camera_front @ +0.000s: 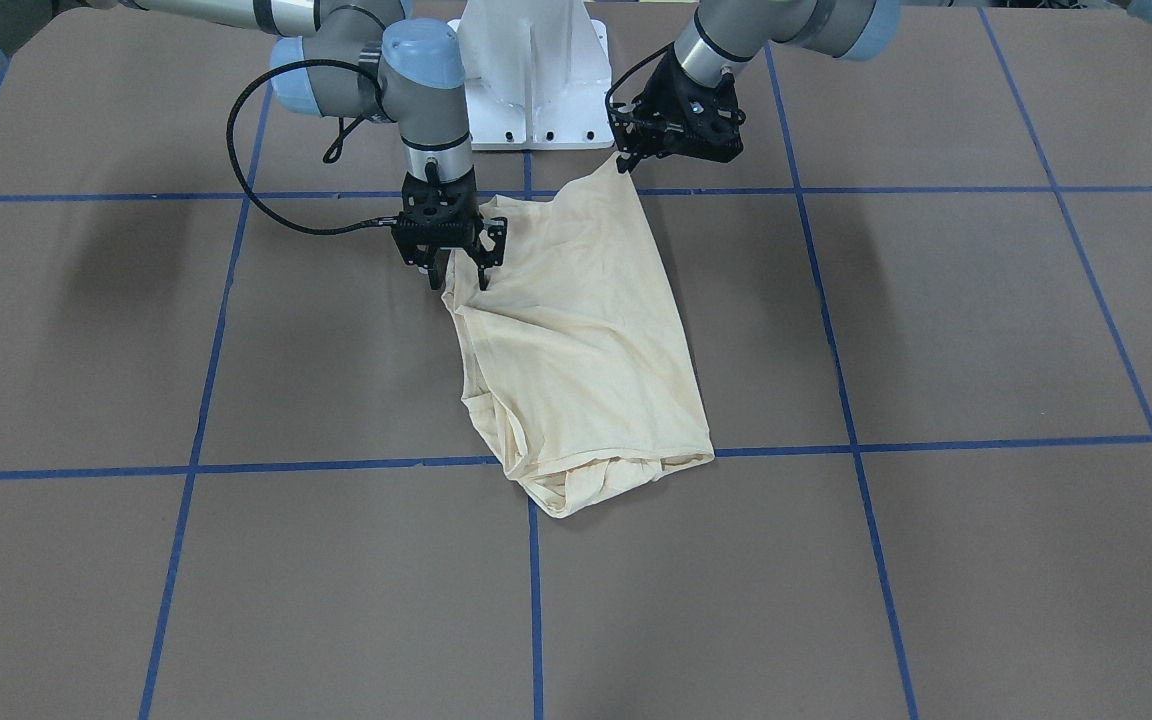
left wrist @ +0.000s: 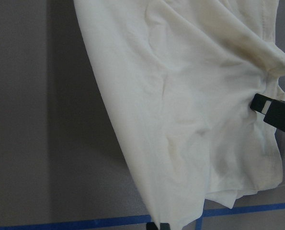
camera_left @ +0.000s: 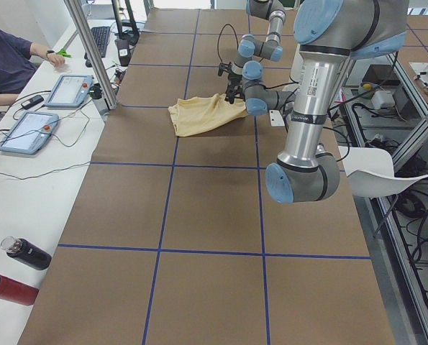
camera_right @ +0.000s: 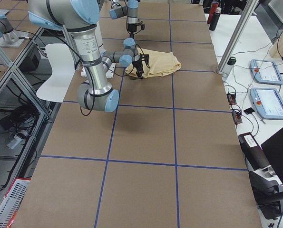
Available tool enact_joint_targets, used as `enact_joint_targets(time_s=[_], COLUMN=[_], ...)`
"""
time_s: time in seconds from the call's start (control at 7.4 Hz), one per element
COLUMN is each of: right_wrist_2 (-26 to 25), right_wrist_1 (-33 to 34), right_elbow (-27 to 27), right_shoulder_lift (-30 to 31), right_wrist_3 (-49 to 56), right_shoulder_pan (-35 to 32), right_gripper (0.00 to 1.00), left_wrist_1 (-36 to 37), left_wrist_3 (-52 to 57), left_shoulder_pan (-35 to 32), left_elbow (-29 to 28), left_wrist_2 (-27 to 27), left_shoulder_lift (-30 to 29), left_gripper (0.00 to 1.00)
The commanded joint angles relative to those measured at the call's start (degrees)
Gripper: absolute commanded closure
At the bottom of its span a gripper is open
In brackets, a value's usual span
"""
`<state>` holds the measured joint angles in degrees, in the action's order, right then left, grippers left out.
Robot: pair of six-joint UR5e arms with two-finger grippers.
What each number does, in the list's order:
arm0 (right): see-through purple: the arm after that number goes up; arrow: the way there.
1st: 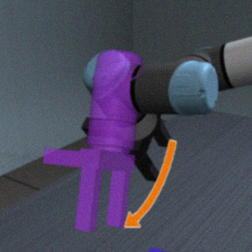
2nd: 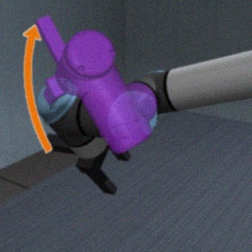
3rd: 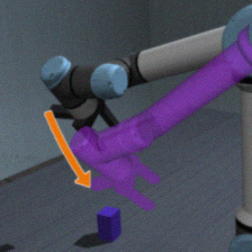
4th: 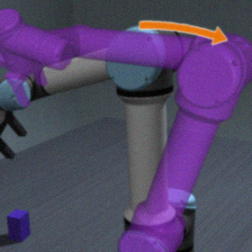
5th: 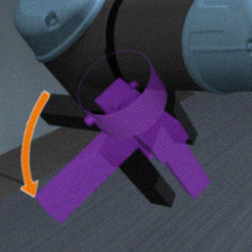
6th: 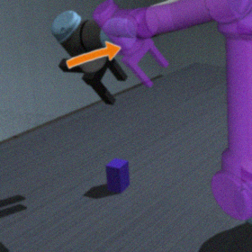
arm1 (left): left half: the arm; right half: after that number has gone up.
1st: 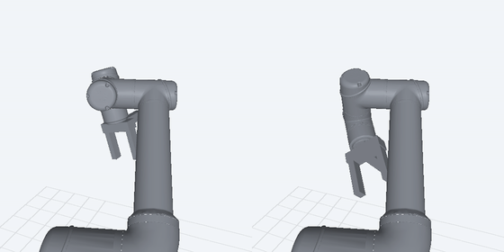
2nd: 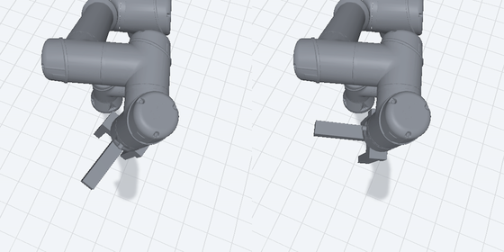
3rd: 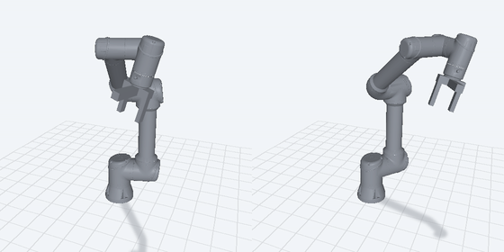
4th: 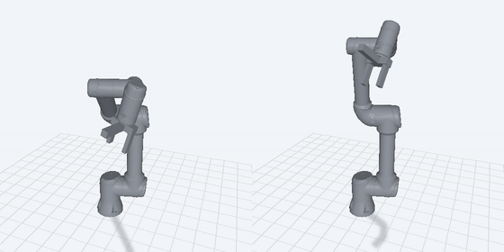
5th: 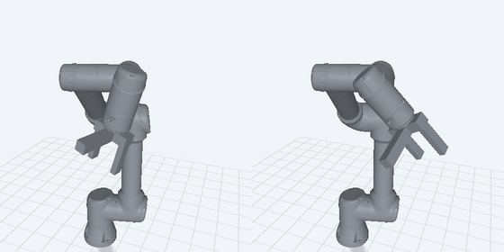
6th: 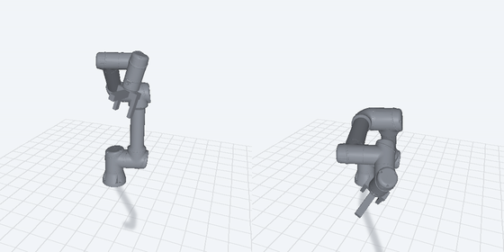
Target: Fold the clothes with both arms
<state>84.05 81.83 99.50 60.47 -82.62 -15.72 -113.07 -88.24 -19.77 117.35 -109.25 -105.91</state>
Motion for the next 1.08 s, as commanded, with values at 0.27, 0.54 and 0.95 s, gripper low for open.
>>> enact_joint_targets(time_s=[0.27,0.54,0.95], right_wrist_2=[0.1,0.1,0.3], right_wrist_1=[0.1,0.1,0.4], right_elbow=[0.0,0.3,1.8], right_shoulder_lift=[-0.1,0.0,0.0], right_wrist_3=[0.0,0.1,0.1], right_shoulder_pan=[0.1,0.1,0.1], right_gripper=[1.0,1.0,1.0], left_wrist_1=[0.0,0.0,0.0], left_wrist_3=[0.0,0.0,0.0], left_shoulder_pan=[0.0,0.0,0.0], left_elbow=[0.1,0.1,0.1], left_wrist_2=[0.0,0.0,0.0], left_shoulder_lift=[0.1,0.0,0.0], left_gripper=[1.0,1.0,1.0])
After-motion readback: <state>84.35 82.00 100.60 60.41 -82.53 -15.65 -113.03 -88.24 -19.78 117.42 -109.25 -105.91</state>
